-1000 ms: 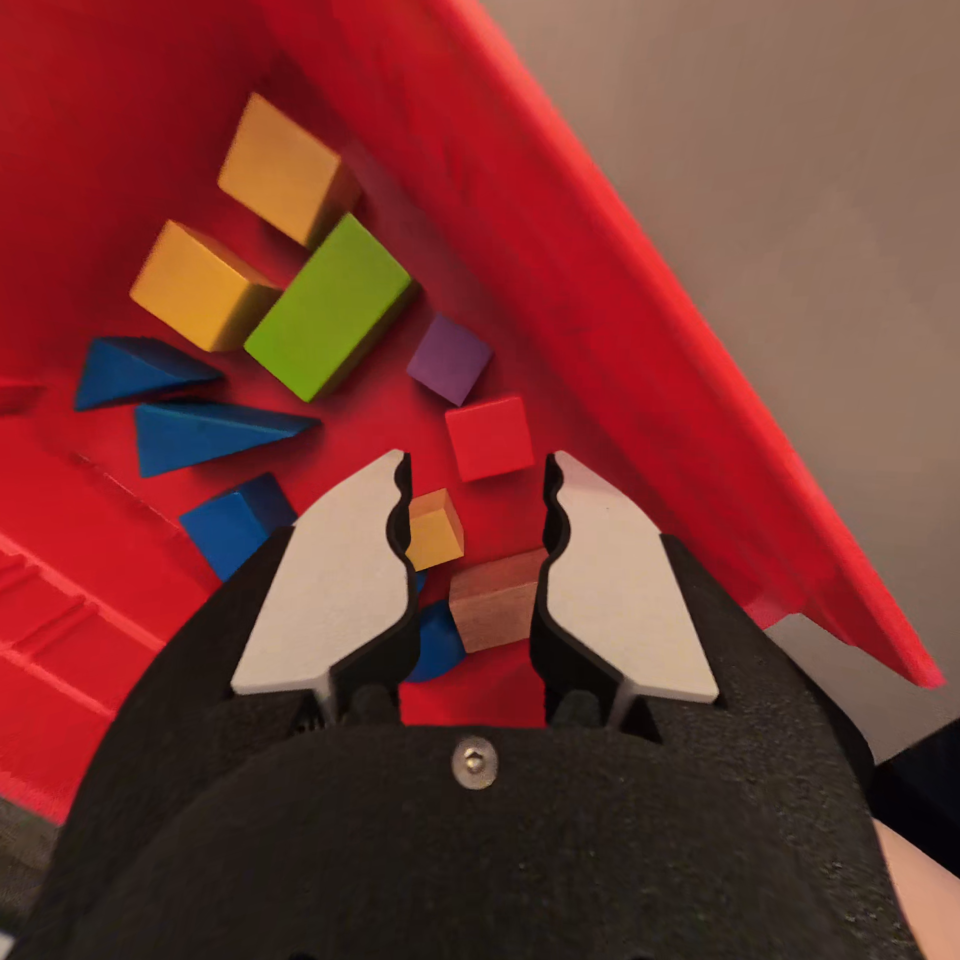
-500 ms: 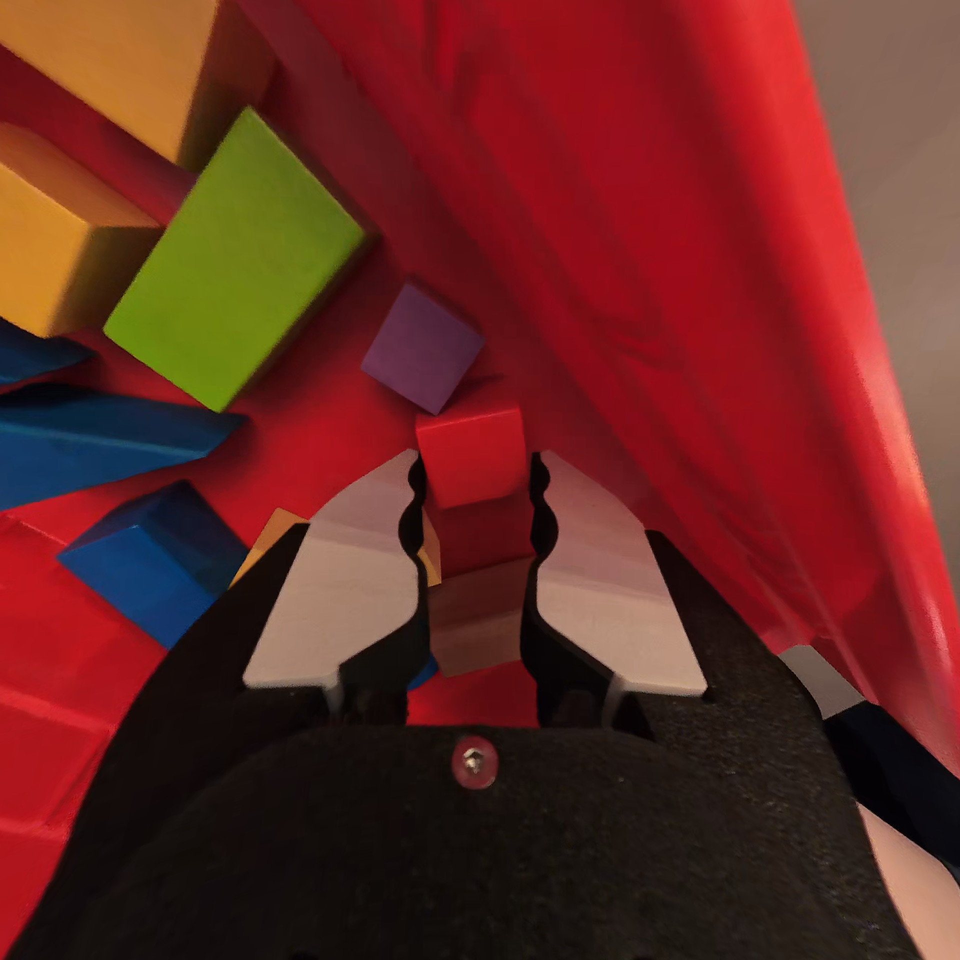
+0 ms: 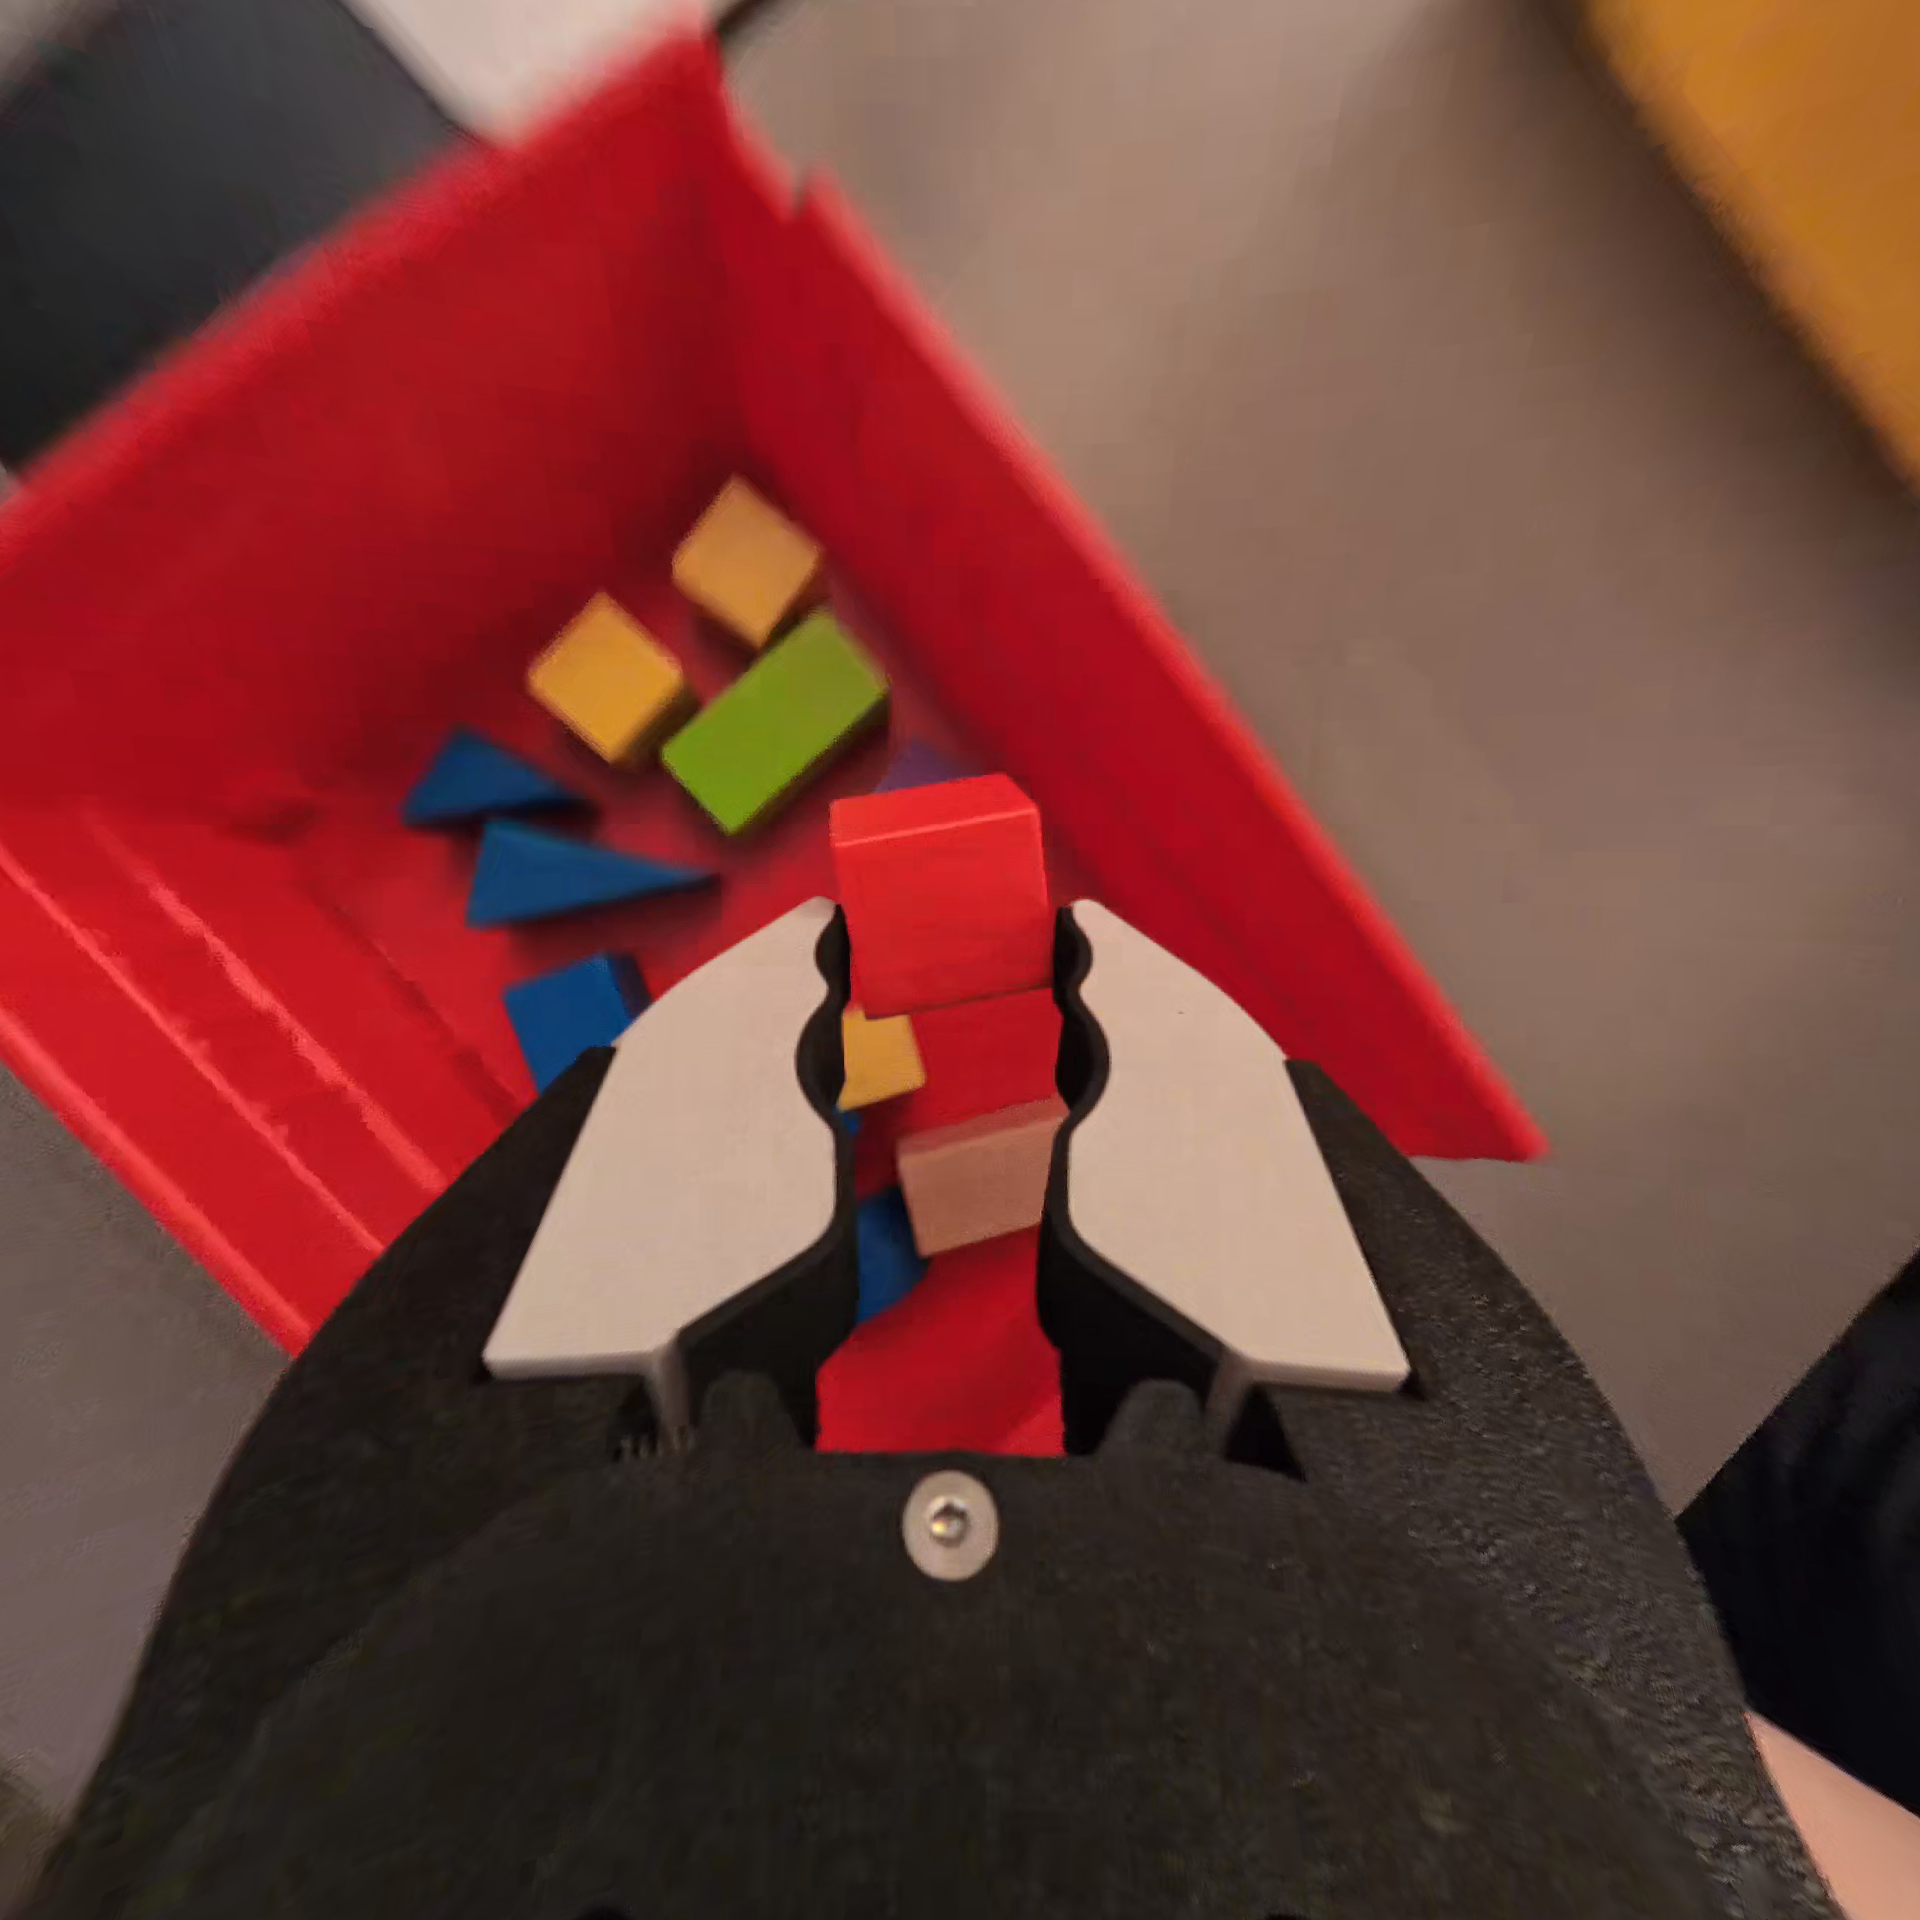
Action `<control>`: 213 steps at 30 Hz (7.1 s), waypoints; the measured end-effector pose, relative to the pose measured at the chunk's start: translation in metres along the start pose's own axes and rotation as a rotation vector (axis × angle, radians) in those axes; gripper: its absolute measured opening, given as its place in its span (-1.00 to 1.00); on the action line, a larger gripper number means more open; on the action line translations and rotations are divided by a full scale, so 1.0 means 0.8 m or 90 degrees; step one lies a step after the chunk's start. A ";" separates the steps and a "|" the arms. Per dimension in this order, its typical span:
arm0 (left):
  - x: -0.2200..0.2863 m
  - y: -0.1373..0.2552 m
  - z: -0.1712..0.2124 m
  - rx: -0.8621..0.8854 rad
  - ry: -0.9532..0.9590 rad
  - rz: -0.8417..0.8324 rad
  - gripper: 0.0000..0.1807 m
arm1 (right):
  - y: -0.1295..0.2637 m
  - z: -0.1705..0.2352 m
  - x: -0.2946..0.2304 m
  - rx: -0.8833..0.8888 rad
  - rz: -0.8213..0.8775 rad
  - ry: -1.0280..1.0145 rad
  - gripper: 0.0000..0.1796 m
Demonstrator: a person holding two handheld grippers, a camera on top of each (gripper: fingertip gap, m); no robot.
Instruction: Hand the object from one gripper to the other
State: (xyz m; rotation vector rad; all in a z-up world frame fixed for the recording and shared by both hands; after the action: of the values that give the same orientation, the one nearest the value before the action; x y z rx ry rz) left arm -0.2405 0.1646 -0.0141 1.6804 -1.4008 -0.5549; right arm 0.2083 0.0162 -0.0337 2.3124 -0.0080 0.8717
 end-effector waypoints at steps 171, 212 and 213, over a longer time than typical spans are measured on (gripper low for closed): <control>0.097 0.029 -0.054 0.295 -0.307 0.264 -0.68 | 0.130 -0.128 -0.053 0.009 -0.054 -0.095 -0.52; 0.217 0.030 -0.041 0.165 -0.411 0.473 -0.64 | 0.049 0.072 -0.059 -0.377 -0.211 -0.039 -0.69; 0.218 0.028 -0.040 0.158 -0.412 0.472 -0.64 | 0.041 0.090 -0.060 -0.423 -0.217 -0.045 -0.69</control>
State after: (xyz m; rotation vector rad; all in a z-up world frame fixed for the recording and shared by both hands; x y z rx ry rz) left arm -0.1807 0.0106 0.0532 1.0376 -2.4844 -0.5151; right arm 0.2059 -0.0620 -0.0838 1.6534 0.0558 0.5088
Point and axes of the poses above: each gripper's, where its closed fingertips meet, y back along the fingers, z out of its underside, x = y × z across the jaws, the point moved 3 cm from there along y, back along the fingers, and after that the axes turned 6 degrees about z, right-handed, at the moved point
